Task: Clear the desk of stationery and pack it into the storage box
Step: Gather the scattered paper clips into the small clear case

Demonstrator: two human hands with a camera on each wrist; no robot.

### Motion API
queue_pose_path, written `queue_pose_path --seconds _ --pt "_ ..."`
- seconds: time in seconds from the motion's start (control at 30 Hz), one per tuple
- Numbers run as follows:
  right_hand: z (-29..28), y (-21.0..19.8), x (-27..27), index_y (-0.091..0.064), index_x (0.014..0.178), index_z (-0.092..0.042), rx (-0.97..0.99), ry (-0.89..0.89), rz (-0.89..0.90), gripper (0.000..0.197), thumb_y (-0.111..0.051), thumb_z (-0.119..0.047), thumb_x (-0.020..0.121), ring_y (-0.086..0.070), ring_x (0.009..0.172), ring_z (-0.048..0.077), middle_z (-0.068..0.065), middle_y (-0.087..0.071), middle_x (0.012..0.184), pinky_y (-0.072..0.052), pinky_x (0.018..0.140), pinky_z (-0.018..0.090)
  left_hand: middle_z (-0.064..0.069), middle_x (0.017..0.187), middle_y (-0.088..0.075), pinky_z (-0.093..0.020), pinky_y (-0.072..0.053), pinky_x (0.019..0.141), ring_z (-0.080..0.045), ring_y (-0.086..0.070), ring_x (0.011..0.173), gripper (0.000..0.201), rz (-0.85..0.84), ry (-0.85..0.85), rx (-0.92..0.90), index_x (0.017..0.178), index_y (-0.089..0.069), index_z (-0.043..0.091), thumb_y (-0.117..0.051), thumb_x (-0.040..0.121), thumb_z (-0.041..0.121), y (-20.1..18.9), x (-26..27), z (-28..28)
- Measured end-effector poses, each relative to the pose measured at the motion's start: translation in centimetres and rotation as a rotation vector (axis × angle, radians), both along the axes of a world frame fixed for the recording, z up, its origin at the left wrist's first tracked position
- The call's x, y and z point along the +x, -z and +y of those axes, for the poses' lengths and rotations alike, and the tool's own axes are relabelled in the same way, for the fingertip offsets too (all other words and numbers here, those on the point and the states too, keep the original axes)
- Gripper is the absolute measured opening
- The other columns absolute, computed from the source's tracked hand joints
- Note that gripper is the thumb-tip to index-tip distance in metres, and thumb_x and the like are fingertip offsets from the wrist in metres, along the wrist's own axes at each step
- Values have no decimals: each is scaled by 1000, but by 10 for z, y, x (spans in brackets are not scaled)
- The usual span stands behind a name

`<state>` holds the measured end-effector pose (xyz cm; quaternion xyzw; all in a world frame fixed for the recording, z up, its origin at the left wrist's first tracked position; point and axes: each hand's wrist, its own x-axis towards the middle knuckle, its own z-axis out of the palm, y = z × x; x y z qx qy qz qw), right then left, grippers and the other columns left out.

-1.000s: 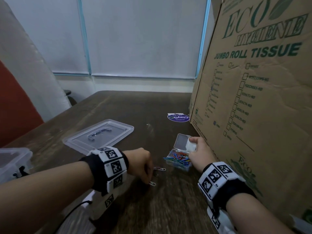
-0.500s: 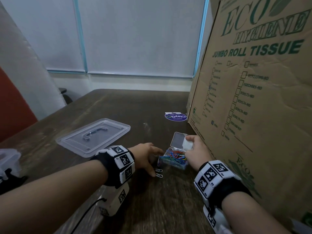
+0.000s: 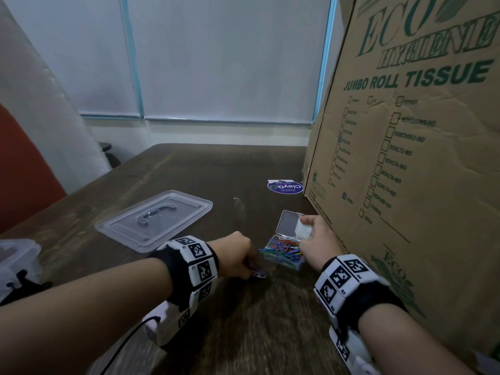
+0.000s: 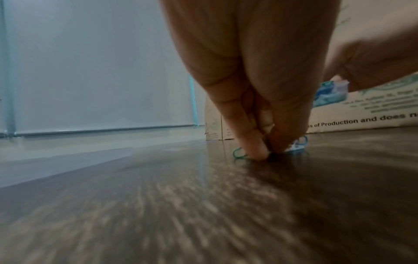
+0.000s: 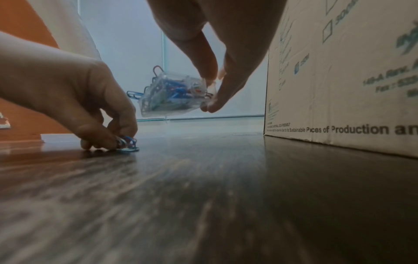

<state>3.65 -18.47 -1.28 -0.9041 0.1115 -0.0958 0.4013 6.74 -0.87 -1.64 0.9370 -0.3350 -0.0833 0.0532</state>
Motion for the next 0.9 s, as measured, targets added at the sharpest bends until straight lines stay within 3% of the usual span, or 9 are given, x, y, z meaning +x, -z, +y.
queue_pose_path --seconds 0.13,0.2,0.3,0.37,0.5,0.57,0.67,0.8,0.9 --pt "1 0 0 -41 133 -14 12 -5 2 54 -53 6 83 -45 127 22 6 -44 140 -42 98 31 -6 97 -73 -18 -43 69 -11 -61 78 23 -19 -107 12 101 -72 11 -66 79 19 -8 2 5" --pt "0 0 0 -41 133 -14 14 -12 1 54 -52 6 84 -45 127 22 6 -44 140 -42 95 28 9 73 -72 -11 -41 60 4 -55 58 19 -49 -174 -67 95 -74 14 -67 78 18 -21 7 11" --pt "-1 0 1 -41 133 -14 3 -37 9 52 -52 5 85 -46 126 21 7 -45 139 -36 82 19 23 35 -51 0 -34 49 17 -48 40 15 -137 -213 -207 89 -75 16 -68 76 15 -49 14 11" --pt "-1 1 1 -42 131 -14 17 -57 13 51 -53 4 85 -48 123 22 7 -47 138 -38 80 19 18 41 -54 -1 -35 53 14 -50 44 14 -161 -161 -252 89 -74 14 -68 77 15 -63 14 0" --pt "0 5 3 -46 126 -15 52 -71 -27 49 -54 4 82 -55 113 24 9 -53 130 -48 91 33 0 85 -71 -13 -41 66 -4 -54 66 22 -136 -37 -199 100 -74 14 -72 80 23 -62 8 -31" --pt "0 5 3 -46 126 -16 53 -72 -35 49 -54 4 82 -55 112 25 8 -54 128 -48 90 33 2 99 -73 -14 -42 74 -3 -56 76 29 -106 -29 -206 106 -73 18 -74 78 28 -56 8 -35" --pt "-1 7 5 -45 127 -15 50 -64 -49 49 -54 4 82 -55 113 25 8 -54 129 -48 89 32 5 90 -71 -12 -41 72 -2 -56 76 30 -122 -107 -300 103 -73 20 -76 76 33 -53 9 -20" --pt "-2 7 7 -43 129 -13 40 -36 -44 50 -52 5 84 -48 122 24 9 -48 135 -44 99 34 15 51 -58 -17 -48 66 8 -50 39 26 -31 -252 -184 93 -75 13 -76 76 33 -32 9 8" --pt "-2 5 6 -42 130 -13 16 -12 -38 51 -52 5 84 -45 125 24 9 -46 137 -39 98 31 3 65 -70 -13 -46 51 6 -50 36 37 94 -252 -45 95 -75 10 -77 73 39 -6 0 8"
